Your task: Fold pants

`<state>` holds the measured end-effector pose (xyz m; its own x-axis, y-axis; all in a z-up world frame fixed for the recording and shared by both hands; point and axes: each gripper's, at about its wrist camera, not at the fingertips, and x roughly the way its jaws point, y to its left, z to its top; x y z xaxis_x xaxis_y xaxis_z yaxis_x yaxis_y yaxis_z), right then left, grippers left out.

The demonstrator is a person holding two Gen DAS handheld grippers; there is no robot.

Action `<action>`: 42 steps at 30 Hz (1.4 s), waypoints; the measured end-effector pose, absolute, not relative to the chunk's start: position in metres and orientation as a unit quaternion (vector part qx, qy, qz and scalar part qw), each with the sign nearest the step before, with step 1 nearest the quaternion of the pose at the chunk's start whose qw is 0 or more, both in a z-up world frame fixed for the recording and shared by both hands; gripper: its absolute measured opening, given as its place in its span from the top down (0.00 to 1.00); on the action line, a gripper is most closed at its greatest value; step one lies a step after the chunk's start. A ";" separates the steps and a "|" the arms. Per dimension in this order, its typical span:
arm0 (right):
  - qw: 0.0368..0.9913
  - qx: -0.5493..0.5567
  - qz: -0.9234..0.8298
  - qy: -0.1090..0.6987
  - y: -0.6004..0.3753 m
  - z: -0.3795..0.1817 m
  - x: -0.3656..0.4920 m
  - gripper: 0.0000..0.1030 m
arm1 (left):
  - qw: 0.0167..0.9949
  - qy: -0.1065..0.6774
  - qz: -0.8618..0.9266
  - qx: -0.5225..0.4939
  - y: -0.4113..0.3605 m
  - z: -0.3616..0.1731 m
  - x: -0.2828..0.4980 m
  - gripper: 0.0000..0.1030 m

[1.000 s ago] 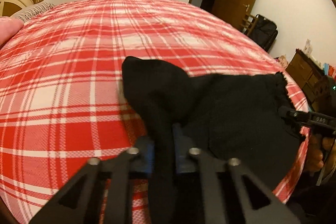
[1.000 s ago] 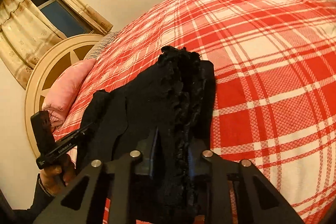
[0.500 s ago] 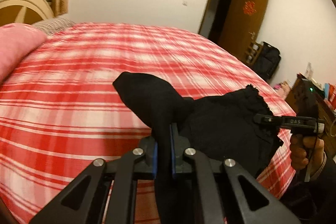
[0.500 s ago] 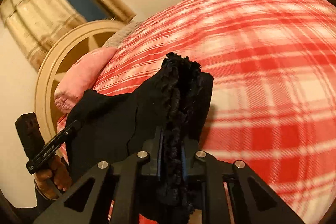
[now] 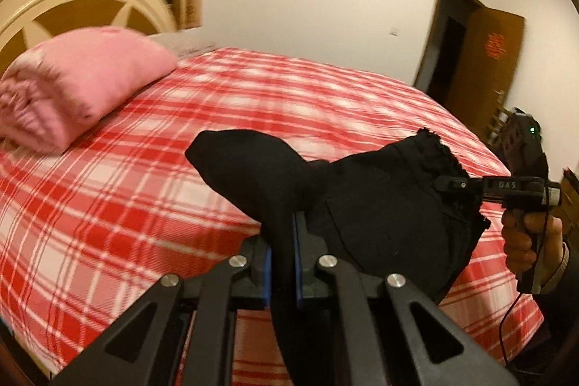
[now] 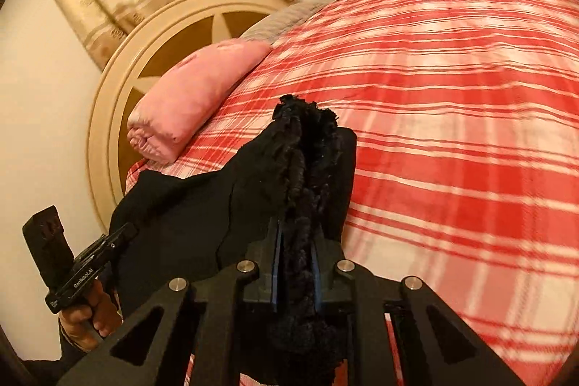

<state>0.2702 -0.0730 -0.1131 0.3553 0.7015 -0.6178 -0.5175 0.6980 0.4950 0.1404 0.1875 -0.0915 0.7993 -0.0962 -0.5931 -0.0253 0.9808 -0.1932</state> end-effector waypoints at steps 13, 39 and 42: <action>0.797 0.080 0.382 0.462 -0.032 -0.154 0.292 0.87 | 0.925 0.353 0.018 -0.139 0.227 -0.149 0.137 0.82; 0.802 0.102 0.339 0.482 -0.061 -0.178 0.306 0.45 | 0.914 0.380 0.085 -0.110 0.234 -0.162 0.132 0.26; 0.839 0.081 0.290 0.453 -0.080 -0.156 0.286 0.45 | 0.925 0.356 0.101 -0.083 0.227 -0.141 0.110 0.18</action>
